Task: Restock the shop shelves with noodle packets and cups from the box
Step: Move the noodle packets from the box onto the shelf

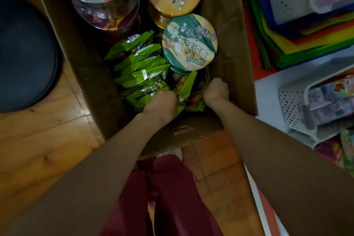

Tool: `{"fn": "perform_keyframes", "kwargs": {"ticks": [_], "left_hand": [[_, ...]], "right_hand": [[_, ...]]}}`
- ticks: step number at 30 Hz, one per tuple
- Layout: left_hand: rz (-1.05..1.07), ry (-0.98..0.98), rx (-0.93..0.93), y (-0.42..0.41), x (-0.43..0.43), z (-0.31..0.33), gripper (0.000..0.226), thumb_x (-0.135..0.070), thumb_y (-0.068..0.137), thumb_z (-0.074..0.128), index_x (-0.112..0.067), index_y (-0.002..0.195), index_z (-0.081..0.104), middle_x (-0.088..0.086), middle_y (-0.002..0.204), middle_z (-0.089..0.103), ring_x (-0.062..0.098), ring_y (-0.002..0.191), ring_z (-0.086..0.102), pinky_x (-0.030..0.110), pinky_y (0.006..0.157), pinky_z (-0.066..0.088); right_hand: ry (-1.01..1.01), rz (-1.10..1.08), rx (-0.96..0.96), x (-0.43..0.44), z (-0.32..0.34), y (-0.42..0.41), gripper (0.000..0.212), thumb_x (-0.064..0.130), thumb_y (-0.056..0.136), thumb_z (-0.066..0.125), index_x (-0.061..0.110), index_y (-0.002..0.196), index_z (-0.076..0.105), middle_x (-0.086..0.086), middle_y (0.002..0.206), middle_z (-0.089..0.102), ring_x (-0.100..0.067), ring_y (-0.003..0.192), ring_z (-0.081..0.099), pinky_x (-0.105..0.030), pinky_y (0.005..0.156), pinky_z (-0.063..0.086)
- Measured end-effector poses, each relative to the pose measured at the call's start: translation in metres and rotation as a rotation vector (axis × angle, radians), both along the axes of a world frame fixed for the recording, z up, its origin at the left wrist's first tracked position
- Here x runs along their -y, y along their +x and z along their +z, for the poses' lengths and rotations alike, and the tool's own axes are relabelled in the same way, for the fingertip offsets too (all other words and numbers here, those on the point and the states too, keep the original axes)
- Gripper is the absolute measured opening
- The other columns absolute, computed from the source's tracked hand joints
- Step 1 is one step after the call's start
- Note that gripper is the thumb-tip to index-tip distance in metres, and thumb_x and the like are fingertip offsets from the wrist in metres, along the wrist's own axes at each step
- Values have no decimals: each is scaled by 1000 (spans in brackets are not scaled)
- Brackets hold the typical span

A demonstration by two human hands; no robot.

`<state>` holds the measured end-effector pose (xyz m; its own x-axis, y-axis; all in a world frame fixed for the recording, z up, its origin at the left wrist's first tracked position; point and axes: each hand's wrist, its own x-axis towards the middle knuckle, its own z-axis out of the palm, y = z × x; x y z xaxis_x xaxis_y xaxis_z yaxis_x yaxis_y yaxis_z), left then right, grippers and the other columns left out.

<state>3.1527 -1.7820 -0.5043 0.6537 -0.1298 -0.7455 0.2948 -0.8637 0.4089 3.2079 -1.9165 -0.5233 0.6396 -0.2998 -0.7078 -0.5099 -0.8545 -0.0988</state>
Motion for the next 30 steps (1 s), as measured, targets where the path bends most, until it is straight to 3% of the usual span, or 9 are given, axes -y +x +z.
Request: {"fn": "perform_keyframes", "kwargs": {"ticks": [4,9,12,14,17,19,22,26,30], "left_hand": [[34,8,-28,-4,-9,42,21,-10,88,50,3,103,56,22,112,58,38,105,56,40,81,47],[88,40,15,-13,-25,104,18,-7,89,48,4,101,55,23,107,58,39,100,57,34,69,39],[129,60,78,-18,-38,151,21,-11,90,47,3,103,55,24,107,59,41,101,56,36,72,42],[165,49,115,-20,-46,191,19,-13,90,47,3,96,55,26,101,59,43,96,57,37,69,42],[186,17,219,-23,-60,252,17,-16,89,50,-5,76,47,19,81,55,42,85,59,37,61,39],[178,27,289,-25,-69,294,24,-21,88,51,-8,72,39,18,77,53,42,84,58,35,59,34],[189,11,413,-27,-81,362,26,-25,88,52,-8,73,39,20,75,54,42,84,58,33,60,31],[258,-37,557,-31,-94,450,28,-22,85,56,-10,69,37,23,76,58,43,83,57,38,62,38],[295,-104,715,-37,-104,530,44,-17,82,58,-18,52,26,4,49,36,36,58,46,33,54,27]], "right_hand": [[68,-6,3,-6,38,-1,24,15,92,47,-1,104,60,-22,113,60,-39,101,59,-35,75,46],[112,-58,17,-16,97,-5,25,15,88,47,-1,104,60,-23,110,62,-40,97,61,-50,82,54],[113,-6,83,-19,146,-7,23,14,90,49,-4,100,60,-23,109,62,-39,100,59,-38,79,51],[124,54,139,-21,183,-10,18,13,90,50,2,78,57,-19,90,61,-36,94,58,-32,66,38],[131,149,236,-27,248,-16,41,15,90,50,20,56,29,-1,59,36,-26,73,47,-30,60,28],[151,223,294,-30,295,-20,41,18,91,51,17,57,29,-4,60,39,-26,71,46,-33,58,32],[187,324,388,-32,371,-25,22,20,90,55,5,75,52,-15,74,56,-32,78,56,-38,64,43],[256,386,541,-31,471,-30,20,24,90,57,5,93,62,-9,78,59,-27,78,56,-30,61,35],[283,443,708,-32,565,-37,19,23,90,58,5,92,65,-9,75,61,-26,72,55,-35,64,42]]}}
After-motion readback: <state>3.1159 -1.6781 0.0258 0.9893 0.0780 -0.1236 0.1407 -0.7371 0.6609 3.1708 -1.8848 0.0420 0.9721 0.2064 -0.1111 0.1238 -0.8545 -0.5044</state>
